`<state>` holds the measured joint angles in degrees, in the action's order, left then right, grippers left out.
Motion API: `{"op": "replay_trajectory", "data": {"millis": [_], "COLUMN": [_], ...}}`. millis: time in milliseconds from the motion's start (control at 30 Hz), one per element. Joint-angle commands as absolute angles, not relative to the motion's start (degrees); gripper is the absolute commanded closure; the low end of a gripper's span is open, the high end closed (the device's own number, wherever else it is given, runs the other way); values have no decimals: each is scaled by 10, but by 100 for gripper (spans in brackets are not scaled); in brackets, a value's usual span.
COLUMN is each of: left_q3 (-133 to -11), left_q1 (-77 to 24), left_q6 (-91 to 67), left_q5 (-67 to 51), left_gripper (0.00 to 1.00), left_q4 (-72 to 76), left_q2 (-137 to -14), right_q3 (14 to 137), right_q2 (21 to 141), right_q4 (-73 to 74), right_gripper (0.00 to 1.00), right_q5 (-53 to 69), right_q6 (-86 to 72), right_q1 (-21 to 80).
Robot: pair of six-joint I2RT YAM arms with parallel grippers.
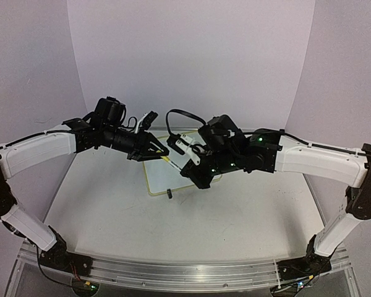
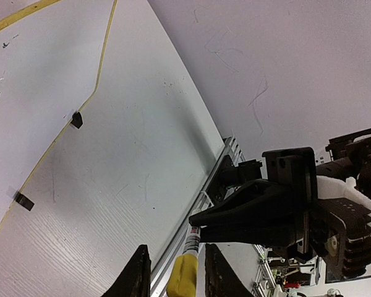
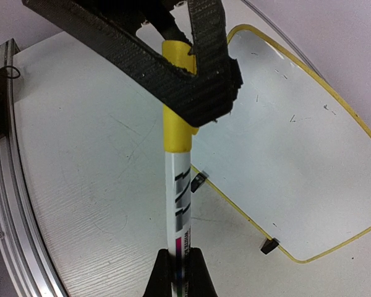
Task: Write a sentence on the whiteboard
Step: Pass from the right arm to the left, then pick up the whiteboard marker from the whiteboard marker.
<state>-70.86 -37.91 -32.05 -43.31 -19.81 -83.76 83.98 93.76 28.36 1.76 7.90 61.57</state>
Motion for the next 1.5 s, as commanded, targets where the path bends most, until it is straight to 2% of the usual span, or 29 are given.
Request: {"op": "replay_trajectory", "data": {"millis": [0,133,233,333,433,500,567,700,833,1100,1233,1467], "left_q3": [-710,-707,-701,-685,-654,-625,-593,-541,-505,-466,-465,-465], "left_q1": [-383,-384,-385,-385,-385,-385,-385,-385,-385,-385,-386,-386], "left_q6": [-322,-321,-320,-324,-341,-361,-382,-406,-405,-429,-435,-415], "left_q5": [-451,-462,-473,-466,-424,-398,-373,-342,-337,-372,-383,-379], "left_gripper": [77,98,100,100,100,100,100,100,100,100,100,100], "left_q4": [-175,-173,-168,-150,-107,-42,25,154,228,340,349,311], "left_q2": [-840,-845,-843,-827,-788,-761,-733,-685,-642,-620,-627,-627], "right_q3": [863,862,857,835,781,750,714,629,566,564,583,588], "right_q2": [942,943,937,914,877,857,837,802,796,886,925,925], "right_q4": [284,284,278,243,171,124,74,-96,-278,-588,-635,-640], "right_gripper": [100,100,99,68,27,14,8,2,2,2,7,8], "right_q5": [1,-1,-19,-20,-29,-17,9,99,194,348,377,381], "right_q6": [92,93,85,61,14,-39,-91,-188,-297,-467,-508,-514], "right_q1": [621,621,621,621,618,609,594,565,545,542,542,543]}}
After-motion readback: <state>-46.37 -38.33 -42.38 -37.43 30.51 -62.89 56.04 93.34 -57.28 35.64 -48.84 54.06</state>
